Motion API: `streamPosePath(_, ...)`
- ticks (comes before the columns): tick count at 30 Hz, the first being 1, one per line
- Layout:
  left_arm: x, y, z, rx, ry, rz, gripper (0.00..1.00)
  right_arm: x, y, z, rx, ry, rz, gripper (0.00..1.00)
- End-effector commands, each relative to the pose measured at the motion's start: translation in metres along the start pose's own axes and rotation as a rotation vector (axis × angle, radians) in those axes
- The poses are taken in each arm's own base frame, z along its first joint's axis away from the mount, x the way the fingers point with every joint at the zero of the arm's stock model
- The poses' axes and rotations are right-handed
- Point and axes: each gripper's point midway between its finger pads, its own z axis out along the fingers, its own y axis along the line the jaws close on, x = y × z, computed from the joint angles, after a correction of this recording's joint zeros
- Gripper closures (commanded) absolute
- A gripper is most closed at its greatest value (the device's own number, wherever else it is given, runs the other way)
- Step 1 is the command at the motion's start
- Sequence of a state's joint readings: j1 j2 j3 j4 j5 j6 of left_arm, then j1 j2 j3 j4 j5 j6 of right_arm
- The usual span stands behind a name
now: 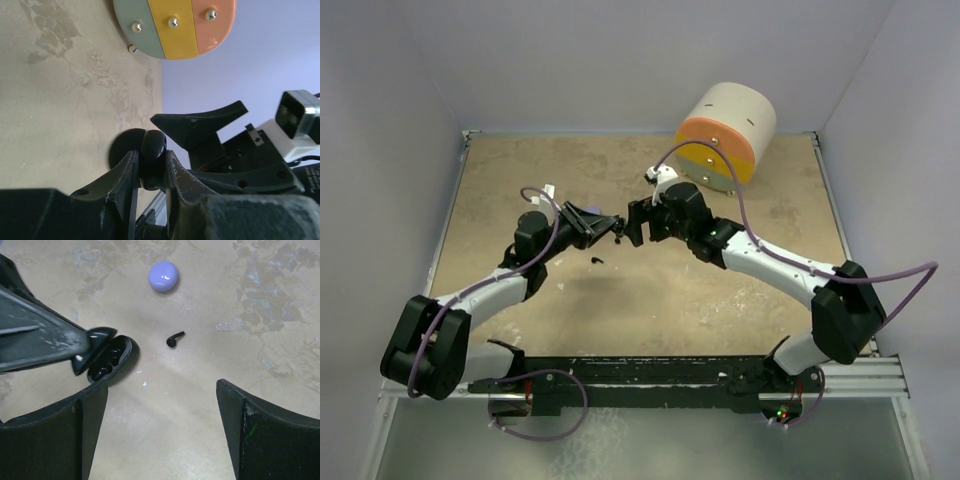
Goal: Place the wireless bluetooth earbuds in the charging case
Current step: Open the charging case, then pick up the earbud from the center of the board.
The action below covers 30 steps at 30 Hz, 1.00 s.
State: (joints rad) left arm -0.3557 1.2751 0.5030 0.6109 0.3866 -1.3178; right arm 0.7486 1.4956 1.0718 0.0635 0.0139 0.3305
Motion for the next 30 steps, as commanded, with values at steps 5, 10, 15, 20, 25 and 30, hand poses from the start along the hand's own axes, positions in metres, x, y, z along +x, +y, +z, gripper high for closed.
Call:
streamPosePath(5, -0.004, -0.049, -0.008, 0.132, -0.004, 0.020, 1.00, 0.005, -0.006, 0.023, 0.028, -0.018, 0.014, 0.09)
streamPosePath(10, -0.010, -0.046, -0.011, 0.105, -0.035, 0.004, 1.00, 0.003, -0.009, 0.025, 0.045, -0.020, 0.026, 0.09)
streamPosePath(15, -0.041, -0.043, -0.023, 0.096, -0.153, -0.060, 1.00, 0.016, -0.016, 0.017, 0.078, -0.005, 0.045, 0.10)
streamPosePath(20, -0.066, -0.048, -0.037, 0.163, -0.238, -0.164, 1.00, 0.035, -0.020, 0.022, 0.088, 0.024, -0.001, 0.16)
streamPosePath(25, -0.078, -0.050, -0.053, 0.196, -0.308, -0.225, 1.00, 0.043, -0.004, 0.040, 0.049, 0.046, -0.067, 0.24)
streamPosePath(30, -0.086, -0.046, -0.076, 0.187, -0.412, -0.264, 1.00, 0.055, 0.022, 0.070, 0.016, 0.093, -0.148, 0.34)
